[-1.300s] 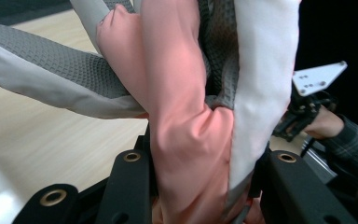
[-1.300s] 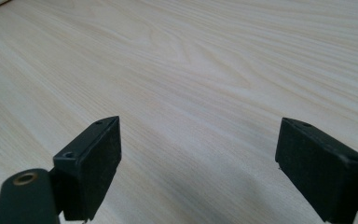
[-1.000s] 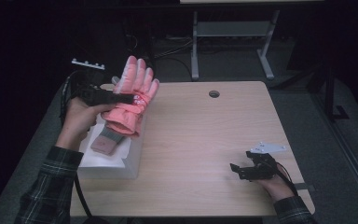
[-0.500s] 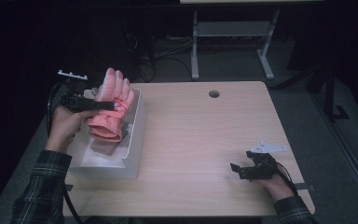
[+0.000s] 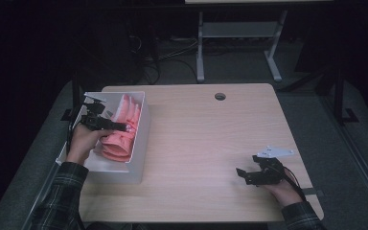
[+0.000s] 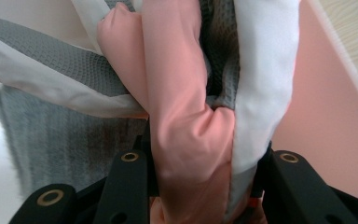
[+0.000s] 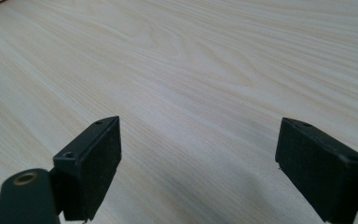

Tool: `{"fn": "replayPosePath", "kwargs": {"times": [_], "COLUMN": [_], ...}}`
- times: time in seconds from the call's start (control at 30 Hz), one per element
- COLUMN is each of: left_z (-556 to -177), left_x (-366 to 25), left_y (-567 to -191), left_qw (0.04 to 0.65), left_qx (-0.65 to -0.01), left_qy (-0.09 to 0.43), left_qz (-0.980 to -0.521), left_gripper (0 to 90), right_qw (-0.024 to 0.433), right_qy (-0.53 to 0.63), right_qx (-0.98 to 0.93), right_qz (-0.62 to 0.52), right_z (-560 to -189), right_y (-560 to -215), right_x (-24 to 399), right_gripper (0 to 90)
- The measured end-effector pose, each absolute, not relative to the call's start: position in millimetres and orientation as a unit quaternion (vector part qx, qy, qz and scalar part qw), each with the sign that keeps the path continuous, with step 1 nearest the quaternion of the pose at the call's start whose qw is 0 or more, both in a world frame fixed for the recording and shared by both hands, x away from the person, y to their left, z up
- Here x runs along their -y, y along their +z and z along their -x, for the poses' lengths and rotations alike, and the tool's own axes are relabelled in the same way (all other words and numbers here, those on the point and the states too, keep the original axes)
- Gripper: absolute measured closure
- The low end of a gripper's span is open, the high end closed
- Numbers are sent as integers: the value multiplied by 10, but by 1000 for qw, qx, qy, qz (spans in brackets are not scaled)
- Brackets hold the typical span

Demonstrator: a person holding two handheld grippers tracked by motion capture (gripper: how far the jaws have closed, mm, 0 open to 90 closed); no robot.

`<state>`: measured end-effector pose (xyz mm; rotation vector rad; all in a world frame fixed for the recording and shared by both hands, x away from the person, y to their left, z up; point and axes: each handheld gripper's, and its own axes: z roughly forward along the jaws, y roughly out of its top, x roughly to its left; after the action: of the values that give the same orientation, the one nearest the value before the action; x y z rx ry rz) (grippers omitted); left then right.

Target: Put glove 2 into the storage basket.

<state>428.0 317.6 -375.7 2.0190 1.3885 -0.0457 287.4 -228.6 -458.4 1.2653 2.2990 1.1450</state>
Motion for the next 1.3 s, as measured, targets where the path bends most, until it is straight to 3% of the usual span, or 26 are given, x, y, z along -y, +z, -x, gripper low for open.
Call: {"fn": "replayPosePath", "kwargs": {"times": [0.3,0.57,0.67,0.97,1.3], "left_z": [-4259,-4248,-4220,-4112,-3989], "left_x": [-3159,-3186,-3225,-3123,-2794], "left_y": [-4060,-3975,-3761,-3311,-2991], "left_qw": [328,321,337,367,394], "left_qx": [-537,-531,-524,-481,-434], "left_qy": [-43,4,42,90,108], "left_qz": [-776,-784,-781,-791,-803], "left_gripper": [550,196,149,142,142], "right_qw": [140,142,142,142,140], "right_qy": [396,396,397,396,395], "right_qx": [-795,-795,-795,-795,-795], "right_qz": [-438,-436,-436,-436,-438], "right_z": [-2875,-2874,-2876,-2875,-2872], "right_y": [-4584,-4583,-4582,-4582,-4581], "right_x": [2282,2281,2287,2282,2280], "right_gripper": [138,138,138,138,138]}}
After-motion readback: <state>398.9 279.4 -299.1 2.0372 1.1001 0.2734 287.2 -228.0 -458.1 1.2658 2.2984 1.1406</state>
